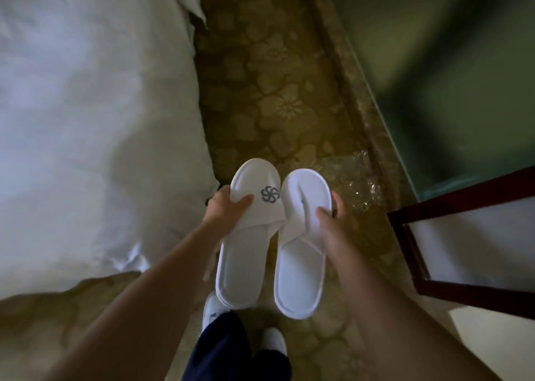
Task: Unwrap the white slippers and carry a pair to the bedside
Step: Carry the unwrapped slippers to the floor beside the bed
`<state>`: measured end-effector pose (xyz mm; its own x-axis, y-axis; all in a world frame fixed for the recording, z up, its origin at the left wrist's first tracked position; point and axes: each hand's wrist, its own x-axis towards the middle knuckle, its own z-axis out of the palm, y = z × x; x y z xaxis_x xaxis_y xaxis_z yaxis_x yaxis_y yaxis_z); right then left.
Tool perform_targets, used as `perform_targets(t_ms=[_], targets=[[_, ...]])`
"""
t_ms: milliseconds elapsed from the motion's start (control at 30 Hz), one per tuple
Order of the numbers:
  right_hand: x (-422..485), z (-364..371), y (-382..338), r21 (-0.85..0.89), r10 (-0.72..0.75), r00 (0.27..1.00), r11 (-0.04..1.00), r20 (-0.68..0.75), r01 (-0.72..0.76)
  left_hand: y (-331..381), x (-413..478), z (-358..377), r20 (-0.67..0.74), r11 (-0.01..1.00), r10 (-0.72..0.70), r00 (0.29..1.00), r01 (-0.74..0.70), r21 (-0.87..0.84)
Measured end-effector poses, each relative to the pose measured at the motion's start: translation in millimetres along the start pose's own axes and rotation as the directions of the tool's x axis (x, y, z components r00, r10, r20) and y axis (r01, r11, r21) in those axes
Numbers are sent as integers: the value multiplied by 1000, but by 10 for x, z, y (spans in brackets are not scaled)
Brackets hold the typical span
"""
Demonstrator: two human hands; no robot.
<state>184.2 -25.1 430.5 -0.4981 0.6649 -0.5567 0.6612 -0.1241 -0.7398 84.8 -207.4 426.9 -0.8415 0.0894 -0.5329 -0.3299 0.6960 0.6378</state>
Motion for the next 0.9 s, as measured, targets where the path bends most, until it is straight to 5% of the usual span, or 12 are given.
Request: perform_targets(t_ms=[433, 900], targets=[[-1262, 676, -675, -124, -118, 943, 979, 312, 164, -712, -1124, -1362, -332, 946, -142, 933, 29, -324], [-3038, 2385, -43, -319, -129, 795, 869, 593, 378, -3151, -2135, -2482, -448, 835, -367, 815, 78, -544]])
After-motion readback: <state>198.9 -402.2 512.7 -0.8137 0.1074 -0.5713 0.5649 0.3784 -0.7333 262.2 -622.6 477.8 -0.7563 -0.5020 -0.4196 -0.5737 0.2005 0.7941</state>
